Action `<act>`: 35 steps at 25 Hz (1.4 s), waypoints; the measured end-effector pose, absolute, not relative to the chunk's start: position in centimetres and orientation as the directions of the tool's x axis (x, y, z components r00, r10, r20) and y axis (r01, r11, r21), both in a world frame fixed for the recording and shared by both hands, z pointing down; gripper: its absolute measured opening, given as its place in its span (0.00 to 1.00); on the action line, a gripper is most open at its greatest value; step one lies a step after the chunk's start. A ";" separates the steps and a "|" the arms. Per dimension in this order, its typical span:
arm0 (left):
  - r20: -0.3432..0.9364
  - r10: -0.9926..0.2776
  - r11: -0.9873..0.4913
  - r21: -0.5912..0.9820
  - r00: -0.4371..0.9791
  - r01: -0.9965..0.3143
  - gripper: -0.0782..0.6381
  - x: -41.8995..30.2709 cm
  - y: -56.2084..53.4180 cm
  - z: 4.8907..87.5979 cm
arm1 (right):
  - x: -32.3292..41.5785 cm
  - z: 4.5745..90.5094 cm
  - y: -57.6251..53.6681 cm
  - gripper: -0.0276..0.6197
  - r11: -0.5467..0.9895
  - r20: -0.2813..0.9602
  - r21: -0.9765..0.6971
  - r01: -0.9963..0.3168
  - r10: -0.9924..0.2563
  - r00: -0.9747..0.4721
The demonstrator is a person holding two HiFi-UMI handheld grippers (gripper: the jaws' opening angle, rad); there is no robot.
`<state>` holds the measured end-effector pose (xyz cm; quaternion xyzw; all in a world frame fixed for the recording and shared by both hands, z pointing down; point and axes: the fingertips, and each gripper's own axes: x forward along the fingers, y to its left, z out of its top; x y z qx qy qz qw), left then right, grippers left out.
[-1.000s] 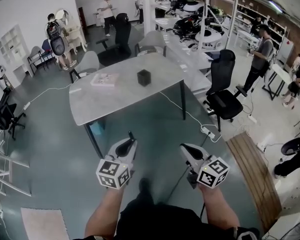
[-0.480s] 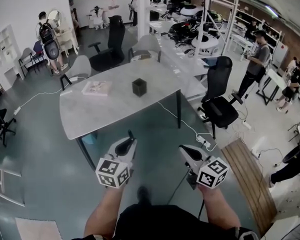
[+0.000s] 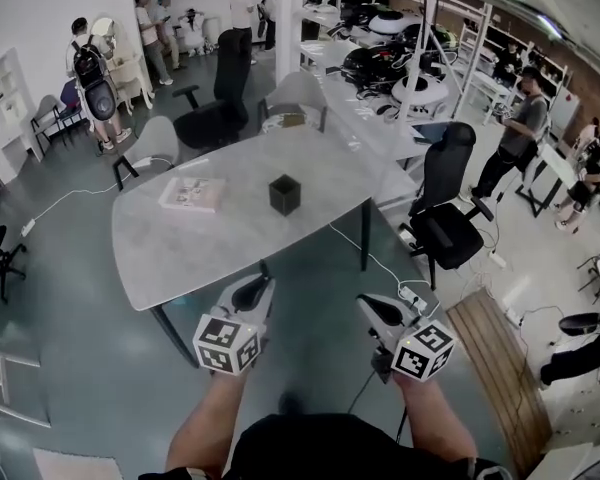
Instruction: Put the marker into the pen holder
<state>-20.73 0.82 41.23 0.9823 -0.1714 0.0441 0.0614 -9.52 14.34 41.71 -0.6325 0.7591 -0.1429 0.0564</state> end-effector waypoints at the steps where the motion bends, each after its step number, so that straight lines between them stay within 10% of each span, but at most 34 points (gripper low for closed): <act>1: 0.108 -0.334 -0.932 0.109 0.936 -0.345 0.17 -20.6 -0.2 41.3 | -9.4 41.8 13.3 0.05 0.161 0.097 -0.291 -0.943 -0.976 -0.196; 35: 0.269 -0.437 -0.871 0.112 0.858 -0.479 0.17 1.2 -22.0 47.1 | 13.3 47.4 -12.3 0.05 0.318 0.064 -0.411 -0.854 -0.925 -0.375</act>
